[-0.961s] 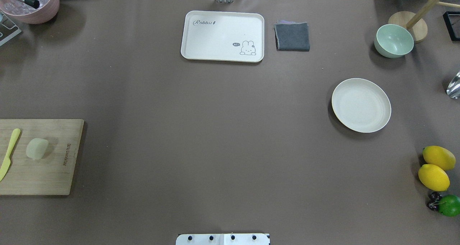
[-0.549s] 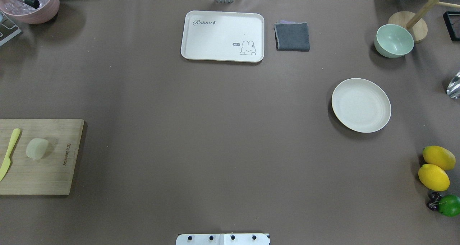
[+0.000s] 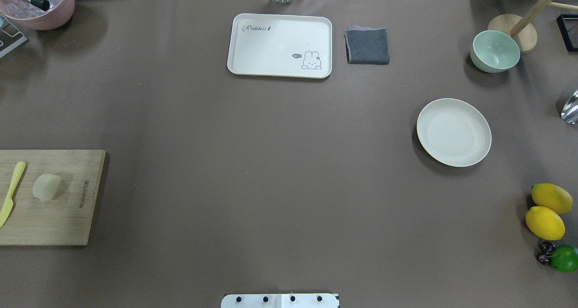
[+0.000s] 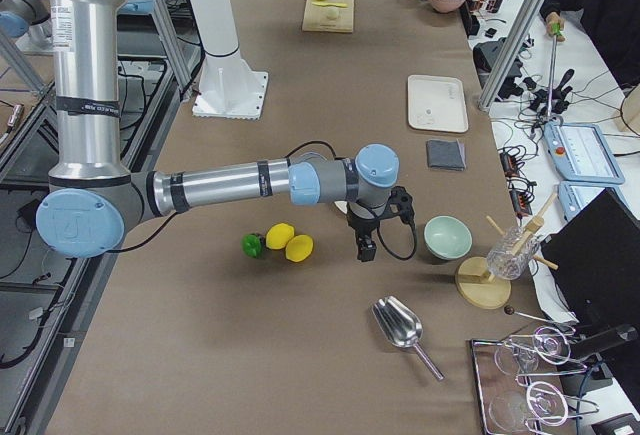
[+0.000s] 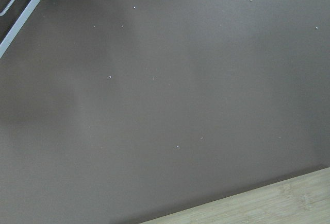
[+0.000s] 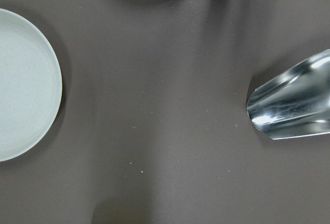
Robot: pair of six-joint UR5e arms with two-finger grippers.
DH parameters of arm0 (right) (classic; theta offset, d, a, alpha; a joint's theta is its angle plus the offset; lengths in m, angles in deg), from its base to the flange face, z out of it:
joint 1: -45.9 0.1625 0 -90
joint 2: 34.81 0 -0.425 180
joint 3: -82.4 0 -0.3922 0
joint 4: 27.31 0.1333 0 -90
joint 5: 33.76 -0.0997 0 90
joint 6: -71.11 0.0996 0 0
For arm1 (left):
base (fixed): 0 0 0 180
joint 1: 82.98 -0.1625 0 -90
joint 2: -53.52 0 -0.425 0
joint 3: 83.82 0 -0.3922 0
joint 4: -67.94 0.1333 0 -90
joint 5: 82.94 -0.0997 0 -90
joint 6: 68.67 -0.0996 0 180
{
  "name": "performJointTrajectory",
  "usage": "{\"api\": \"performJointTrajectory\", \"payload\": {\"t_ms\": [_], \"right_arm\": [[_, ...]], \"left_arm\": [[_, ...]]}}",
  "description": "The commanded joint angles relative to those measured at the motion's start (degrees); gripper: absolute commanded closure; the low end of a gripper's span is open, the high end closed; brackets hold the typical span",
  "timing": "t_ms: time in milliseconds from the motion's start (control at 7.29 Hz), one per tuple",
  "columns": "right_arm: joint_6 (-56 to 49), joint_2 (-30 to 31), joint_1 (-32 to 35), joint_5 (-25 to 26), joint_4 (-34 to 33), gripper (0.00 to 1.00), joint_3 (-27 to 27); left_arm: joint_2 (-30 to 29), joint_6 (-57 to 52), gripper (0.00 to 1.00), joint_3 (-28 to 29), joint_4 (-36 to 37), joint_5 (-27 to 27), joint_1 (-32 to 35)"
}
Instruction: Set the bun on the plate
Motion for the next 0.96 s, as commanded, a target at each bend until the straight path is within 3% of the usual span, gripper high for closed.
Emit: {"api": "performJointTrajectory", "payload": {"t_ms": [0, 137, 275, 549, 824], "right_arm": [[0.24, -2.49, -3.03, -0.25, -0.04, 0.0, -0.45], [7.46, -4.94, -5.31, -0.16, 0.22, 0.0, -1.67], [16.49, -5.22, -8.73, 0.36, 6.67, 0.02, -2.81], [30.24, -6.36, -14.44, 1.33, 26.42, 0.12, -12.79], [36.6, -7.16, -17.19, 2.57, 30.46, 0.3, -14.6]], "left_arm": [[-0.11, 3.79, 0.03, -0.17, -0.22, 0.34, -0.71], [-0.11, 4.26, 0.03, -0.09, -0.4, 0.34, -1.05], [-0.11, 6.0, 0.03, 0.09, -0.57, 0.25, -1.75], [-0.2, 9.01, 0.03, 0.09, -2.06, 0.08, -1.85], [-0.29, 9.1, 0.03, 0.09, -2.07, -0.1, -1.85]]}}
